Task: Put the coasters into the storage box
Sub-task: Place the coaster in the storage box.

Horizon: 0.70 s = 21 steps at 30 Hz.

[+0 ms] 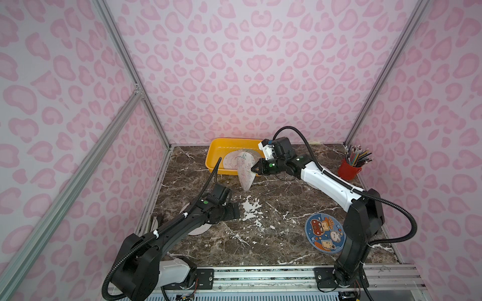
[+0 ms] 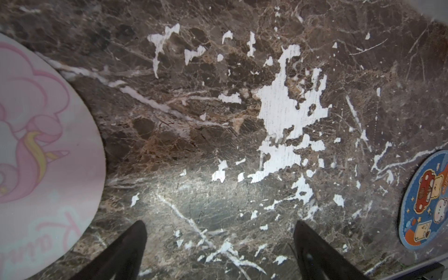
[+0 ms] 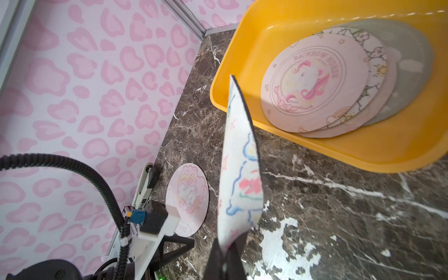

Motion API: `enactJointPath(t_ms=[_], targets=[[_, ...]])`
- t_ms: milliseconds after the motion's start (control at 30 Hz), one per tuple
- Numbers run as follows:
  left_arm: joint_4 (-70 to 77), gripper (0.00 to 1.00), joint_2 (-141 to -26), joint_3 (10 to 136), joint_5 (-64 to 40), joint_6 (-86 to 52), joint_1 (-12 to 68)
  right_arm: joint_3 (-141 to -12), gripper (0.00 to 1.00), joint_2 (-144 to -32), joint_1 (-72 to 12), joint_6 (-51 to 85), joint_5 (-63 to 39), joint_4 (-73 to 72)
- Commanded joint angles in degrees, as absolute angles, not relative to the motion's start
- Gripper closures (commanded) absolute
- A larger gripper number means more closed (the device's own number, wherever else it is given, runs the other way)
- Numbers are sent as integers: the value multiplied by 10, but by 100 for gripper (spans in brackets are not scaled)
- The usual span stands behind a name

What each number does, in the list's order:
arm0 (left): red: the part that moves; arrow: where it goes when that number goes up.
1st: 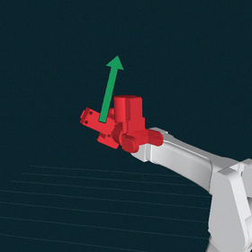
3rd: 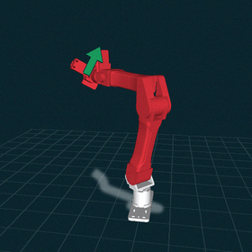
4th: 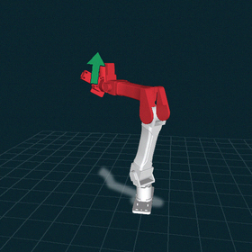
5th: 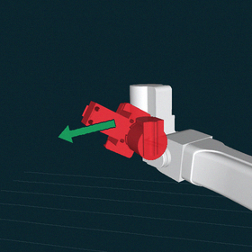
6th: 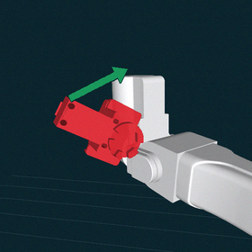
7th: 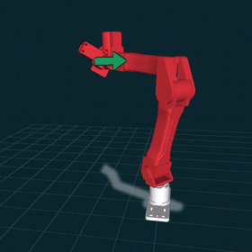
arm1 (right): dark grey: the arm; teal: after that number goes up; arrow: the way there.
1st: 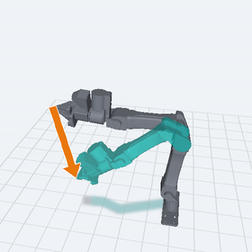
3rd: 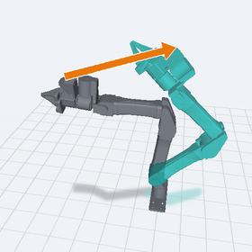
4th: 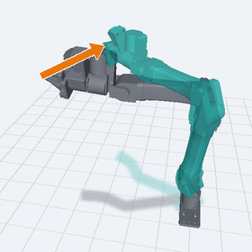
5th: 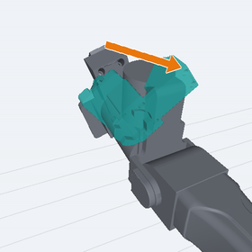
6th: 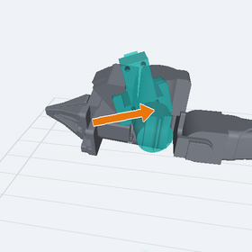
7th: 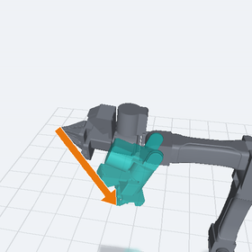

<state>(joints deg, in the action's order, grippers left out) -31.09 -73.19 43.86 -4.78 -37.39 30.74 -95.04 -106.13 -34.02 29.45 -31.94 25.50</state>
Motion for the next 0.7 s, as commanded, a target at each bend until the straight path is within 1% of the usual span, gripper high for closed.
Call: enactJointPath(t_ms=[0,367,667], targets=[[-296,3,-728,433,-59,-363,304,-995,100,-1102,-341,288,-339,217],[-292,1,-728,418,-66,-358,297,-1207,100,-1276,-339,314,-374,173],[-282,0,-740,410,-75,-352,289,-1312,100,-1394,-322,342,-375,133]])
